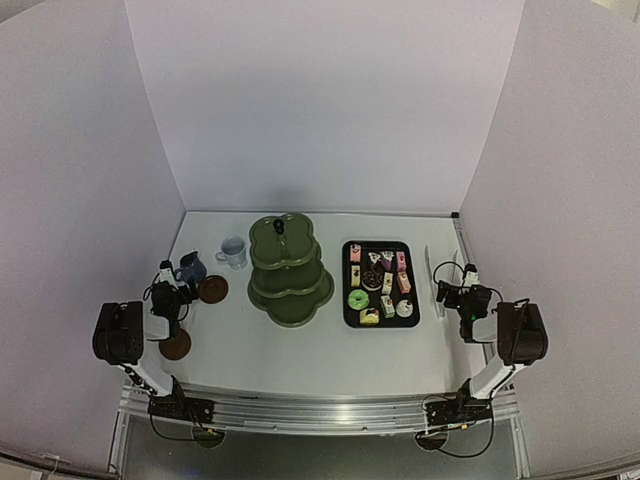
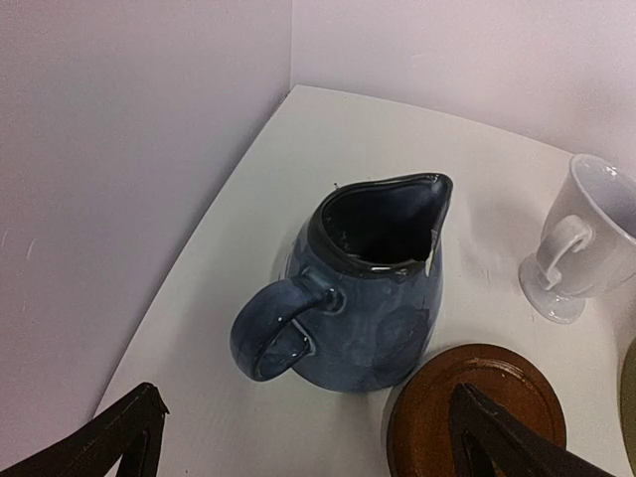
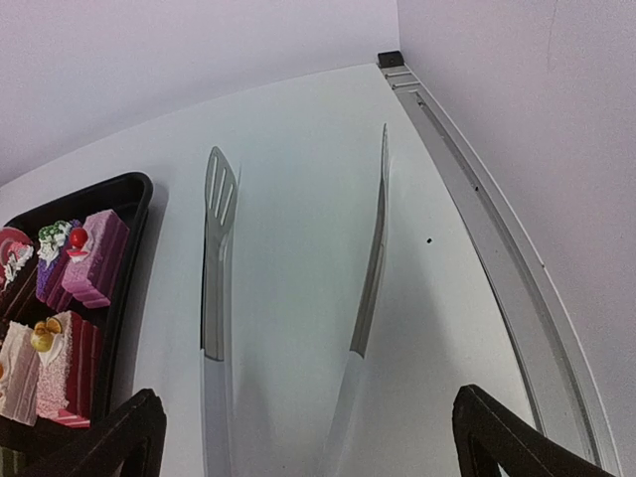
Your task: Serve the afternoon tea
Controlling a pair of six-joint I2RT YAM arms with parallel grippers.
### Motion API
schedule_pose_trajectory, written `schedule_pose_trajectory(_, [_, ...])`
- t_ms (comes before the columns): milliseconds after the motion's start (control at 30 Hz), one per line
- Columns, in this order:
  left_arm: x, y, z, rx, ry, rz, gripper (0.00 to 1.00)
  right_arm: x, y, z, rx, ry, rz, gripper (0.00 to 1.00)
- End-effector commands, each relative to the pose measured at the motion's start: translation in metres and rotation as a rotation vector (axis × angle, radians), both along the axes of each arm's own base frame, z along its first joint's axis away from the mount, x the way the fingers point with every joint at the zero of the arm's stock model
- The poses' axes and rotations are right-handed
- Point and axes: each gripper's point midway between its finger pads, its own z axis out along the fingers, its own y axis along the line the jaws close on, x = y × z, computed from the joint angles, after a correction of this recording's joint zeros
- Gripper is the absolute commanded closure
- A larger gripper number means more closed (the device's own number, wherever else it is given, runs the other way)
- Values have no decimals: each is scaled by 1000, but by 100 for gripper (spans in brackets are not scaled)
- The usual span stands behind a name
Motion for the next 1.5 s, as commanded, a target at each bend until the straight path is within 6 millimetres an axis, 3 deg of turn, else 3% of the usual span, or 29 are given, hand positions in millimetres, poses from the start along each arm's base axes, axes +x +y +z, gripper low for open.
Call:
schedule_pose_trajectory(0, [8,6,15,-1,-45,23,0,7,-17,23,-6,-23,-106,2])
schedule_pose_trajectory(133, [5,10,19,3,-65,53,0,11,-48,54,-20,42,-293,2])
schedule_pose_trajectory(267, [-7,26,37,3,-103,158,0,16,-36,79,13,51,-227,2])
schedule_pose_trajectory(367, [-17,25,70,0,-144,160,0,12,-32,93,64,89,-227,2])
schedule_pose_trajectory(500, [-31,13,111,-38,-162,105,0,6,-26,117,147,97,-236,2])
schedule_pose_trajectory(600, [-41,-19,133,-92,-121,-67,0,1,-8,122,214,158,-165,2])
schedule_pose_trajectory(733, [-55,-60,161,-152,-105,-282,0,-7,3,104,241,327,-161,2])
schedule_pose_trajectory(867, [-56,-84,178,-179,-40,-394,0,-17,18,86,141,502,-151,2])
schedule_pose_trajectory(1000, [-63,-128,194,-217,14,-654,0,-23,40,69,63,629,-94,2])
schedule_pose_trajectory(1200, [-80,-175,204,-167,-6,-841,0,-20,36,38,38,800,-136,2])
schedule_pose_trajectory(1300, [-88,-187,203,-198,6,-893,0,-21,38,14,45,901,-143,2])
schedule_pose_trajectory(1467, [-87,-187,193,-203,42,-894,0,-21,44,-10,68,968,-123,2])
